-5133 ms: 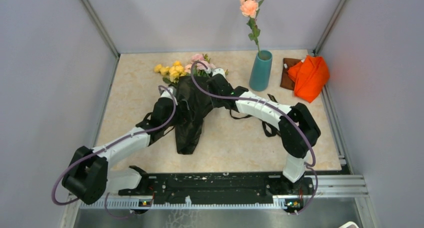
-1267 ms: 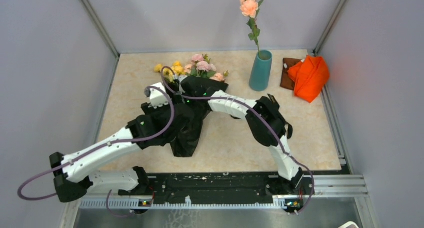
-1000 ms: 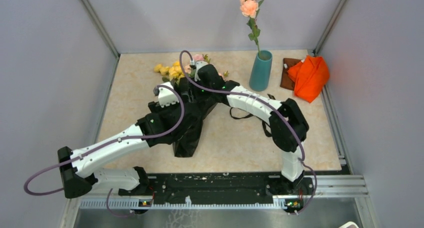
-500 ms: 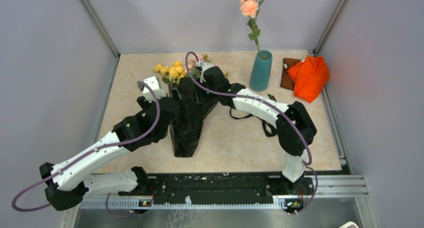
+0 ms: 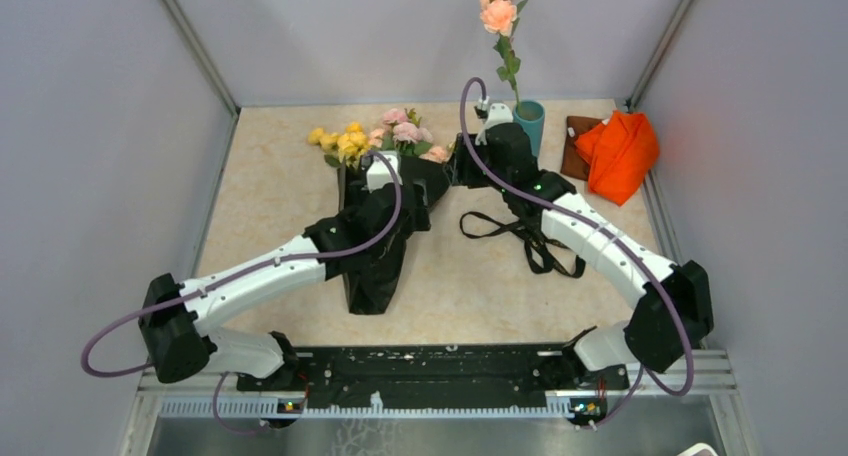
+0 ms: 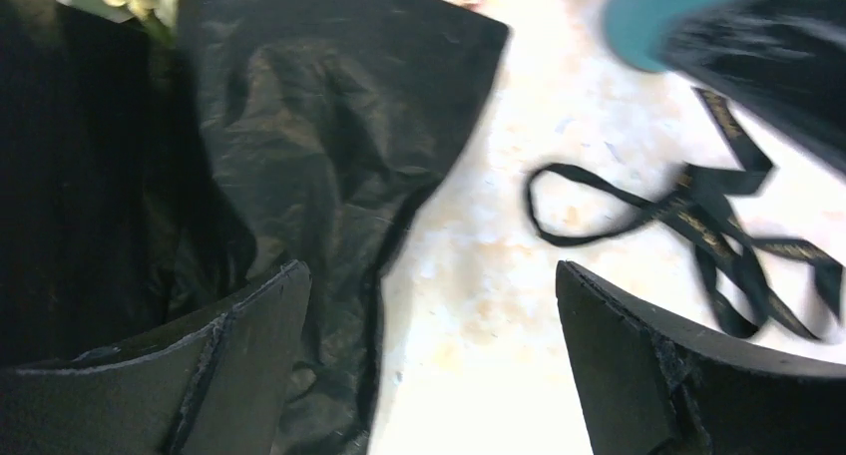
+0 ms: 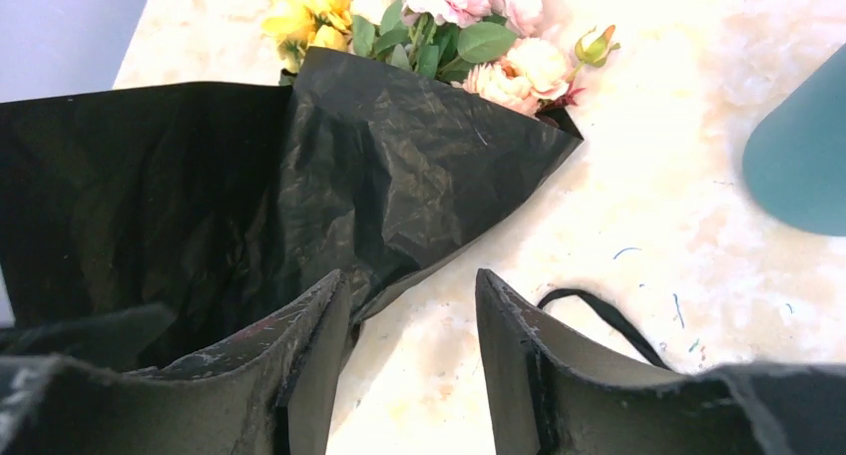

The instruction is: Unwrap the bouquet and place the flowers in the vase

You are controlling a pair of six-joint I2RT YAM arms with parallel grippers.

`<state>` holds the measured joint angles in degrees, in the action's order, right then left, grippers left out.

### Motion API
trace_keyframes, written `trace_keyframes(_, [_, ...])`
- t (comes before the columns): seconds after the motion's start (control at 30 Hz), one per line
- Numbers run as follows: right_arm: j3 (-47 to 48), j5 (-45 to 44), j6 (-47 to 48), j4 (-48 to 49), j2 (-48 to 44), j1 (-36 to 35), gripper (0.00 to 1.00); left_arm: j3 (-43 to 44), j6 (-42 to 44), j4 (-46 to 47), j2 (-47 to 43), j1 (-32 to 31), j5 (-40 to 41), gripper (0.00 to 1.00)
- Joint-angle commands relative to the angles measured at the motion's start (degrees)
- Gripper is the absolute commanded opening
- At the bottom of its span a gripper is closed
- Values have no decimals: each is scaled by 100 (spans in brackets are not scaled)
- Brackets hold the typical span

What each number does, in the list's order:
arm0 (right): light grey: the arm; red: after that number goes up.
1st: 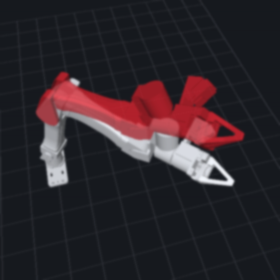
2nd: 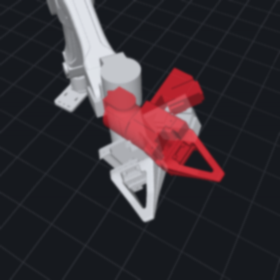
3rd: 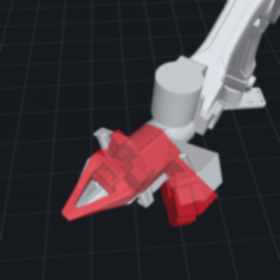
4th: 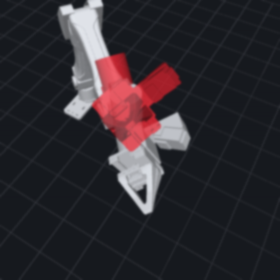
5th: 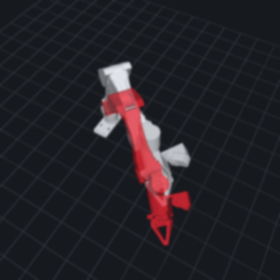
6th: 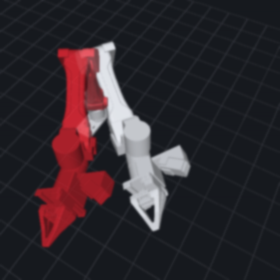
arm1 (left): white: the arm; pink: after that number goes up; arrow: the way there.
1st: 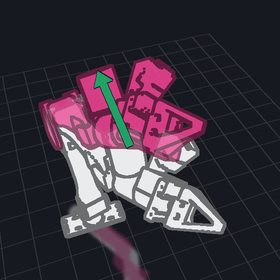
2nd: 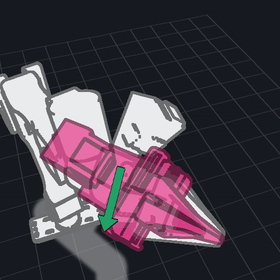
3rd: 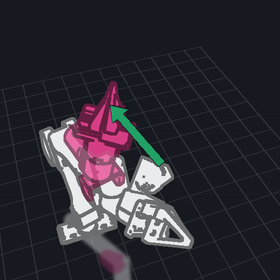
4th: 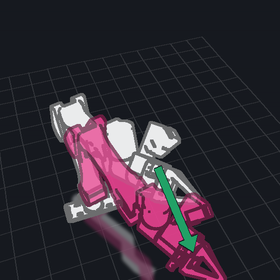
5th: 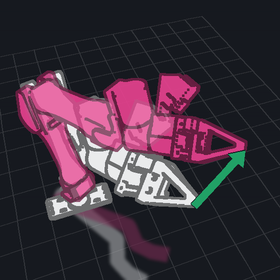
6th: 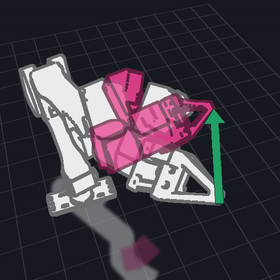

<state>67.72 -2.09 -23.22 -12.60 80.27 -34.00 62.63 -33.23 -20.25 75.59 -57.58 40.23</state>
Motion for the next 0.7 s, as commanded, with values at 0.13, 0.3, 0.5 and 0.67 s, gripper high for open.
trace_keyframes(0.13, [-287, -48, 138, -19, -488, -54, 51, -997, -65, 685, 403, 1723, -681, 99])
trace_keyframes(0.3, [-346, 114, 116, 69, -354, -54, 51, -1231, -585, 195, 571, 2307, -340, 99])
trace_keyframes(0.5, [-494, 628, -50, 432, -108, -66, 51, -1826, -727, 351, 356, 2943, -704, 99])
trace_keyframes(0.67, [-268, 808, -86, 604, 635, -411, 51, -2191, -966, 410, 435, 3288, -799, 99])
